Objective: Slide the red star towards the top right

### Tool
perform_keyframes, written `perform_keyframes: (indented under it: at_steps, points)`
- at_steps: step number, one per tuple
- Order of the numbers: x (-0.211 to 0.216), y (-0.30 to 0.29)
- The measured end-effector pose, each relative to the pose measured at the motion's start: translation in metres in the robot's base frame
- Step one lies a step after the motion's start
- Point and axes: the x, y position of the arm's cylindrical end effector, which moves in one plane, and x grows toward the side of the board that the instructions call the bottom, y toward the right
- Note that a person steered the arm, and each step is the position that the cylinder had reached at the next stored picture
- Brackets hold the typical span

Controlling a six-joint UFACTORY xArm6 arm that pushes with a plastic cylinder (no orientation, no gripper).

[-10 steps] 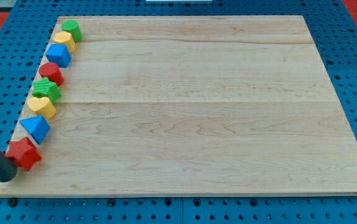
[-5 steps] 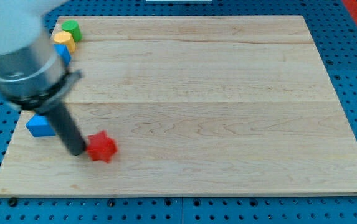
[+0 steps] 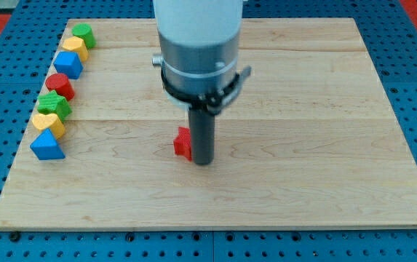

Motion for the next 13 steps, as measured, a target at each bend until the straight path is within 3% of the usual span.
perform_keyframes:
  at_steps: [1,3,4,5,6,7,9,10,11,13]
  points:
    - [0.026,-0.004]
    - [-0.047,-0.047]
    - [-0.118,0.007]
    - [-0.128,0.091]
    - [-0.106,0.046]
    - [-0.098,0.08]
    - [-0.145,0.198]
    - [-0.192,0.181]
    - [-0.18,0.164]
    - [-0.228,0.162]
